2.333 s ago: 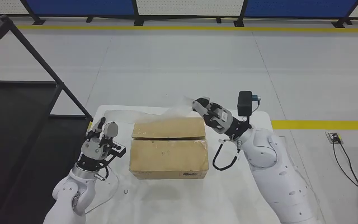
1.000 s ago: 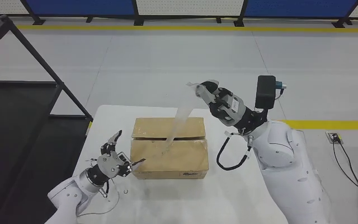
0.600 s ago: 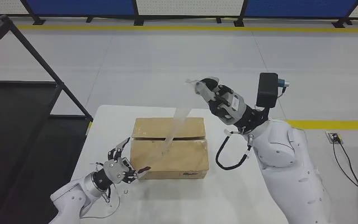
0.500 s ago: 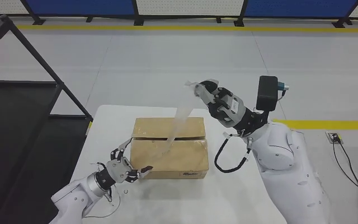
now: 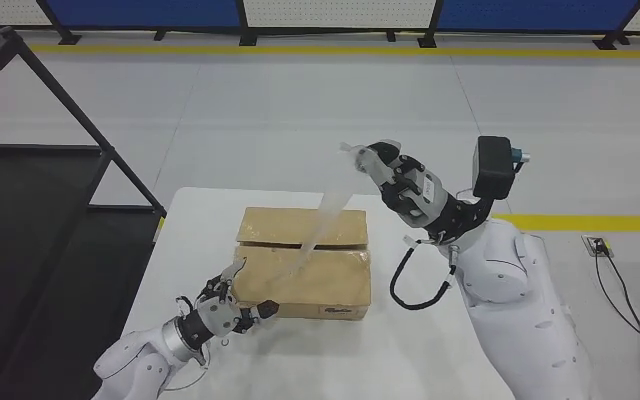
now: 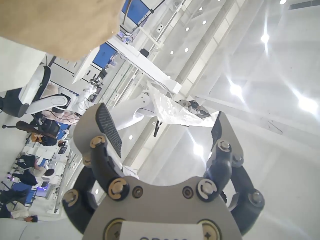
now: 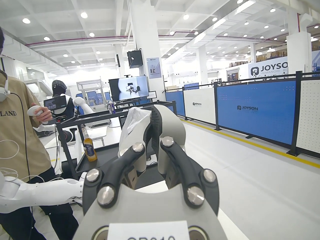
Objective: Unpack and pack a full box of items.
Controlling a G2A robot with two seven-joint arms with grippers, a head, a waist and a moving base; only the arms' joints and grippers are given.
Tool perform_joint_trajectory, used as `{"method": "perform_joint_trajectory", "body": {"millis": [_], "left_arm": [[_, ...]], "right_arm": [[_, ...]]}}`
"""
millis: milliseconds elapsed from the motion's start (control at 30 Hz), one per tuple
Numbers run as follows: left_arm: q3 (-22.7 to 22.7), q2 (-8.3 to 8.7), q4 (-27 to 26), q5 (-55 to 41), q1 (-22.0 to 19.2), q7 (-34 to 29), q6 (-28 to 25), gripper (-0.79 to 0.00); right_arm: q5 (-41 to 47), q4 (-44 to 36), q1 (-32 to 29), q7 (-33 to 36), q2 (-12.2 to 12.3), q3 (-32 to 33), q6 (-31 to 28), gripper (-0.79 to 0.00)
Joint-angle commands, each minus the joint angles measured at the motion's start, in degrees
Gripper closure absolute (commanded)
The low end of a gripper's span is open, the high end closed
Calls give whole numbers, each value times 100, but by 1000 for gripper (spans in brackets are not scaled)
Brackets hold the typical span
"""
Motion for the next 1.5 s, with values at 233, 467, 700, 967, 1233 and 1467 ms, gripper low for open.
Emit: {"method": "perform_joint_trajectory", "body": {"millis": [233,467,700,967,1233,1467], "left_arm": [[-367,62,-856,732,534,684,-526,-754],[-415,115,-1018,1687,626,1003,-747,-606],[-93,136,-893,2425,449,730,-1309,-523],[184,132,-657,2506,271,359,-1660,-496],[332,129,-536,2487,145,267,-1747,0],[231,140,-512,2293,155,221,-1787,0]], "right_arm": [[176,-28,5,-42,19,16,-156,0],[199,-17,28,-121,20,-35,-247,0],[173,-23,64,-181,13,-124,-246,0],[147,-63,66,-202,9,-192,-203,0],[149,-61,92,-168,10,-233,-153,0],[200,47,123,-145,20,-207,-183,0]]}}
